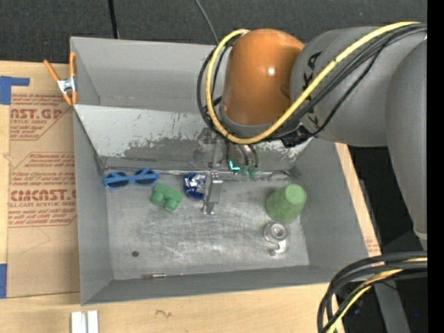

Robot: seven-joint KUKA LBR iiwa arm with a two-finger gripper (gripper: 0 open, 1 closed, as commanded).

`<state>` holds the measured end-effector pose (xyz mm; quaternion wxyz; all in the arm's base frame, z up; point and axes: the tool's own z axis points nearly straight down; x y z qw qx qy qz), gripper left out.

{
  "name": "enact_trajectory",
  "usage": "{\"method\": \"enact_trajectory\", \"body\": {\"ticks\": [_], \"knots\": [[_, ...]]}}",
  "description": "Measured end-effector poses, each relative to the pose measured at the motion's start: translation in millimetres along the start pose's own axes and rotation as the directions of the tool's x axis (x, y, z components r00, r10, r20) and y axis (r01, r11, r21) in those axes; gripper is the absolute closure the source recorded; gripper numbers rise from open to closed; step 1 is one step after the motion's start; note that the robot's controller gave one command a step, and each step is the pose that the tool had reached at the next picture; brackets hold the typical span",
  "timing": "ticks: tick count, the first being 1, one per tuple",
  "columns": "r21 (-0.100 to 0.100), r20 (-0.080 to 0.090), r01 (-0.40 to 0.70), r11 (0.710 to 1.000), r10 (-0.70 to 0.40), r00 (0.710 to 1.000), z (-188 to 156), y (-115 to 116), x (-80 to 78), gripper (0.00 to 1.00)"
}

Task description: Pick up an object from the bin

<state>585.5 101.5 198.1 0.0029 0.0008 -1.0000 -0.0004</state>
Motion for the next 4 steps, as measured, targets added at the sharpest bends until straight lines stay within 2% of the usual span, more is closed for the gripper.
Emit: {"method": "enact_trajectory", "body": {"ticks": [1, 2, 3, 4], "knots": [[0.000, 0.011, 0.154, 0.988, -0.154, 0.988, 113, -5, -8.5, 0.00], [0.001, 0.011, 0.232, 0.973, -0.232, 0.973, 124, 42, -8.9, 0.00], [0.000, 0.013, 0.229, 0.973, -0.229, 0.973, 124, 41, -9.6, 1.00], [0.005, 0.015, 0.468, 0.884, -0.468, 0.883, -26, 35, -5.0, 1.00]]}}
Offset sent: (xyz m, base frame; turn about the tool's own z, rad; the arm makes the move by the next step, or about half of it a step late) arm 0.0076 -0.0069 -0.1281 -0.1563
